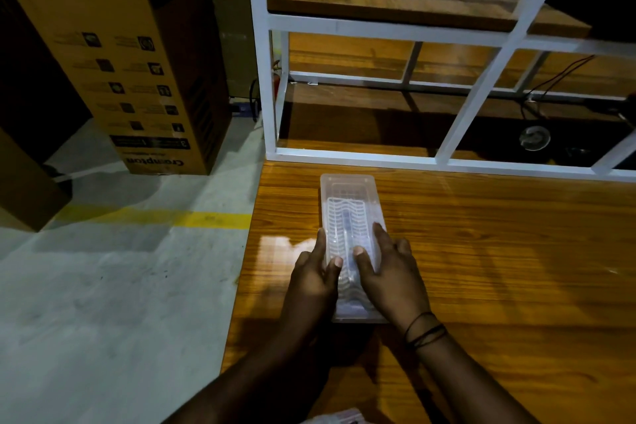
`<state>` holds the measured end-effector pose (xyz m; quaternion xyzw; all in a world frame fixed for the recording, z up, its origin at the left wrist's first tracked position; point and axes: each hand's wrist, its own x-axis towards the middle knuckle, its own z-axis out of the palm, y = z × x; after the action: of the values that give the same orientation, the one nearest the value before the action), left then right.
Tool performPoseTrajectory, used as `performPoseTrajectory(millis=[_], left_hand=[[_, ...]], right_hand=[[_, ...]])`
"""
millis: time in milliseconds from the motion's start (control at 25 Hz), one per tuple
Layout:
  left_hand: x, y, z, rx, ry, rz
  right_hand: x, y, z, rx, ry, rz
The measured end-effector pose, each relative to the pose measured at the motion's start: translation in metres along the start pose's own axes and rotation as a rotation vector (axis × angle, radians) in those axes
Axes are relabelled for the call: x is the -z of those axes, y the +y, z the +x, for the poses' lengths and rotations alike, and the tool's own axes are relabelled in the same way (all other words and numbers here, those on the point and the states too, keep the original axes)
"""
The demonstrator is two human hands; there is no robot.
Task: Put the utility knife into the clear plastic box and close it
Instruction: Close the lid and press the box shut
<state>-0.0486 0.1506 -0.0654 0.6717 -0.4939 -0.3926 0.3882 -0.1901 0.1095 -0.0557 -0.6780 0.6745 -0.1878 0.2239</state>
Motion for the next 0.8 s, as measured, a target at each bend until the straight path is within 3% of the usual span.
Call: performPoseTrajectory(millis=[280, 520, 680, 800], left_hand=[[0.004, 0.002, -0.006, 0.021, -0.059, -0.021], [-0.009, 0.011, -0.015, 0.024, -0.075, 0.328], [-0.006, 0.014, -0.013, 0.028, -0.147, 0.484], [-0.005, 0.012, -0.008, -0.159, -0.01, 0.719]], right_hand=[[0.002, 0.006, -0.01, -0.043, -0.111, -0.07], [-0.003, 0.008, -0.013, -0.002, -0.044, -0.067], [-0.004, 0.008, -0.01, 0.079, 0.007, -0.187], [-0.006, 0.004, 0.009, 0.163, 0.089, -0.254]])
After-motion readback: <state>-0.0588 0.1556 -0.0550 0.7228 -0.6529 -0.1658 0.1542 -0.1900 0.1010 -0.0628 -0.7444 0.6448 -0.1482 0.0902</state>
